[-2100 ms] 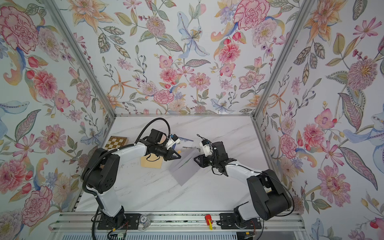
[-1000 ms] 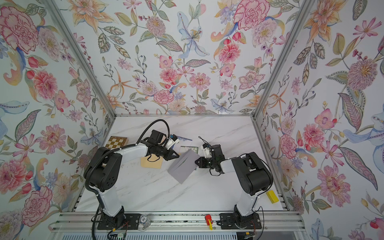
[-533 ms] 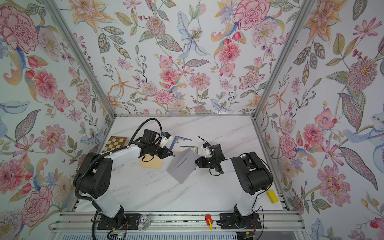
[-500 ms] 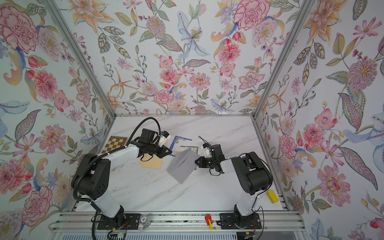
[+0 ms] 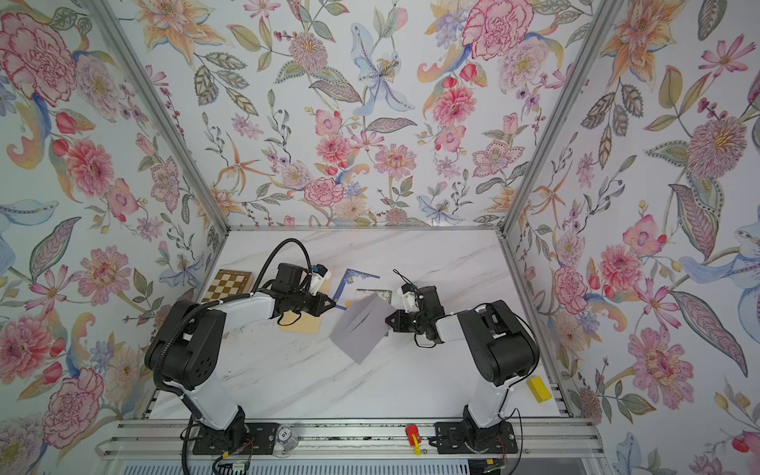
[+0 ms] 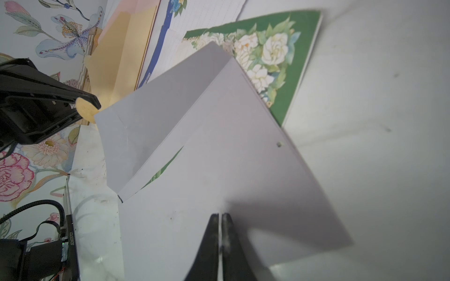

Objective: Fold the letter paper in half and place it into the envelope
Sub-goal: Place the envelope at the center of the board, then fold the envelope flap on the envelope.

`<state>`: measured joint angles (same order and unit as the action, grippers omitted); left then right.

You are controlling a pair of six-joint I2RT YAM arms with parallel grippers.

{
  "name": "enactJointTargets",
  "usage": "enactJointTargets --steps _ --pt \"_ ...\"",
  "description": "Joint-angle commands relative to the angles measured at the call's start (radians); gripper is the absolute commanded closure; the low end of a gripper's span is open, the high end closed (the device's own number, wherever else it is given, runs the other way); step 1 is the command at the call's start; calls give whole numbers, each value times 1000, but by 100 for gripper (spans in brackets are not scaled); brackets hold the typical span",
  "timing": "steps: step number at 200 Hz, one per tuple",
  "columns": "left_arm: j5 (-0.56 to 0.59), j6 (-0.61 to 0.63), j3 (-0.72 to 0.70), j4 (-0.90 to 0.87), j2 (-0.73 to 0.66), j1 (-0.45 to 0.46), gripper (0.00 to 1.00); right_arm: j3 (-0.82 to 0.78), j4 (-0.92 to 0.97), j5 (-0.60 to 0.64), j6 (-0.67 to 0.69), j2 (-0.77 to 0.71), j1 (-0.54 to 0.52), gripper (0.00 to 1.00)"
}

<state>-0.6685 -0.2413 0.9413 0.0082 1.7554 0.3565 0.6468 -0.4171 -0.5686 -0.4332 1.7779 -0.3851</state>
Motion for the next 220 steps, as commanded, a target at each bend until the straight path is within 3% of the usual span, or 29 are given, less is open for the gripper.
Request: enactJointTargets --steps 1,117,220 --pt "-33 -28 2 65 14 32 93 -26 98 66 -11 52 3 91" --pt "-76 -109 -88 206 21 131 93 -27 71 59 -30 77 3 91" --pt "-74 -125 -38 219 120 199 94 -41 39 43 -69 80 5 90"
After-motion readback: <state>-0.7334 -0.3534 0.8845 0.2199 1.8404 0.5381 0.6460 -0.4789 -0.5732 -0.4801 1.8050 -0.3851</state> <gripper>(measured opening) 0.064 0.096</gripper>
